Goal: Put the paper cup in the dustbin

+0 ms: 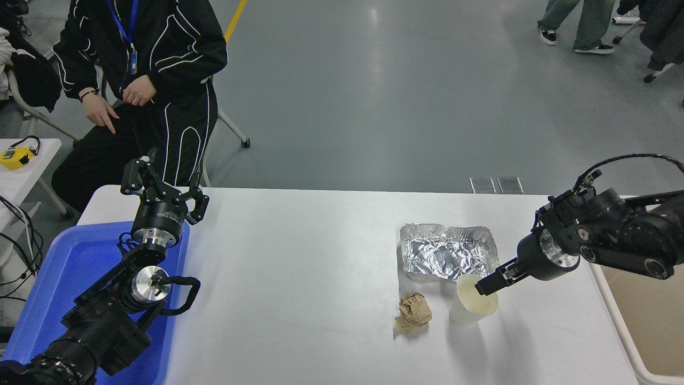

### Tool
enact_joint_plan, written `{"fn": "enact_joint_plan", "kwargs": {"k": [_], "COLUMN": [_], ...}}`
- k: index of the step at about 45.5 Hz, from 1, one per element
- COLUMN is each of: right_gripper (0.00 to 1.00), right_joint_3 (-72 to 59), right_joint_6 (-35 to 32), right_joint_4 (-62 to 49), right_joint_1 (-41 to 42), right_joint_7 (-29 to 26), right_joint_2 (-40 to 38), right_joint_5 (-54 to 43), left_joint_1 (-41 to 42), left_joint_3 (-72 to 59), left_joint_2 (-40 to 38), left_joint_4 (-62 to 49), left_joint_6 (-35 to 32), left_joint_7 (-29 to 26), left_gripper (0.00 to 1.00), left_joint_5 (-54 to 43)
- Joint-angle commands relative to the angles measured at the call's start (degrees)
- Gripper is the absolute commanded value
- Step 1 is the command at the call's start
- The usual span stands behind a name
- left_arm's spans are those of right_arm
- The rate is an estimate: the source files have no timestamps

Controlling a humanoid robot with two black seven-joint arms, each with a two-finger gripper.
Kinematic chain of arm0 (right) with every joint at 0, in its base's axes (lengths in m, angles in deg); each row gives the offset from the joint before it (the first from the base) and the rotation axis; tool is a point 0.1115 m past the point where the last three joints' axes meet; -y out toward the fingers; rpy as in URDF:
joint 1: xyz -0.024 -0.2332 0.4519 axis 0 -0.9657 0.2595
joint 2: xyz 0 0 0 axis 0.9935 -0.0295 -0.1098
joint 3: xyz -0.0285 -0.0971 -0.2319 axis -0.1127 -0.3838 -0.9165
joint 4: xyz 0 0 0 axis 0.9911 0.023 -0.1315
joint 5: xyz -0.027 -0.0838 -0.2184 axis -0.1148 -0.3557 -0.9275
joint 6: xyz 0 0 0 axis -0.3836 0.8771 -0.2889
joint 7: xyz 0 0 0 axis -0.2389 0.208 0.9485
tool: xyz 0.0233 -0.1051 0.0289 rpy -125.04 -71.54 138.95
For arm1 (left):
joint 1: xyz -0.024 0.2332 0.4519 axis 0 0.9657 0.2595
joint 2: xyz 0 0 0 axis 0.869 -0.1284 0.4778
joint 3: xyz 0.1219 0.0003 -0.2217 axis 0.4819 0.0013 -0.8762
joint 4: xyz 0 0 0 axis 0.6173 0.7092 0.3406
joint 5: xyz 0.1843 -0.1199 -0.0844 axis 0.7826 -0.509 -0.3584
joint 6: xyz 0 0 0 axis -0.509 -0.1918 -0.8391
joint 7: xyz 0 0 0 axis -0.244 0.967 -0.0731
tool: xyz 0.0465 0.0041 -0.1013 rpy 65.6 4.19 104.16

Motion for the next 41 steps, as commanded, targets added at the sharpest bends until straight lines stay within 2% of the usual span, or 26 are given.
{"fn": "enact_joint_plan", "kwargs": {"k": [1, 6, 13, 14, 15, 19, 20, 36, 41], "right_gripper": [0.97, 0.87, 0.82, 0.78, 0.71, 0.08, 0.02, 0.00, 0.00], "right_joint_3": [1.56, 1.56, 4.36, 4.54, 4.54, 3.75, 3.75, 3.75, 3.84], "right_joint_6": [2.17, 3.40, 4.63, 4.89, 4.98, 4.28, 4.19, 3.31, 2.79], "right_joint_4": [-3.46, -3.99, -6.36, -6.80, -6.89, -6.89, -6.89, -6.54, -5.40], "right_joint_1": [-4.87, -5.57, -8.11, -8.73, -8.91, -8.74, -8.65, -7.51, -5.84], "right_joint_7": [-0.02, -0.02, 0.16, 0.24, 0.33, 0.42, 0.42, 0.51, 0.86], "right_joint_2": [1.23, 1.49, 1.93, 2.37, 2.37, 2.63, 2.55, 1.93, -0.34], "right_joint_5": [0.02, 0.02, 0.02, 0.02, 0.02, -0.15, -0.15, 0.02, 0.02], "left_joint_1": [0.00, 0.00, 0.00, 0.00, 0.00, 0.00, 0.00, 0.00, 0.00], "left_joint_3": [0.00, 0.00, 0.00, 0.00, 0.00, 0.00, 0.00, 0.00, 0.00], "left_joint_2": [0.00, 0.00, 0.00, 0.00, 0.00, 0.00, 0.00, 0.00, 0.00], "left_joint_4": [0.00, 0.00, 0.00, 0.00, 0.00, 0.00, 0.00, 0.00, 0.00], "left_joint_6": [0.00, 0.00, 0.00, 0.00, 0.00, 0.00, 0.00, 0.00, 0.00], "left_joint_7": [0.00, 0.00, 0.00, 0.00, 0.00, 0.00, 0.00, 0.00, 0.00], "left_gripper": [1.00, 1.00, 1.00, 1.00, 1.00, 1.00, 1.00, 1.00, 1.00], "left_joint_5": [0.00, 0.00, 0.00, 0.00, 0.00, 0.00, 0.00, 0.00, 0.00]}}
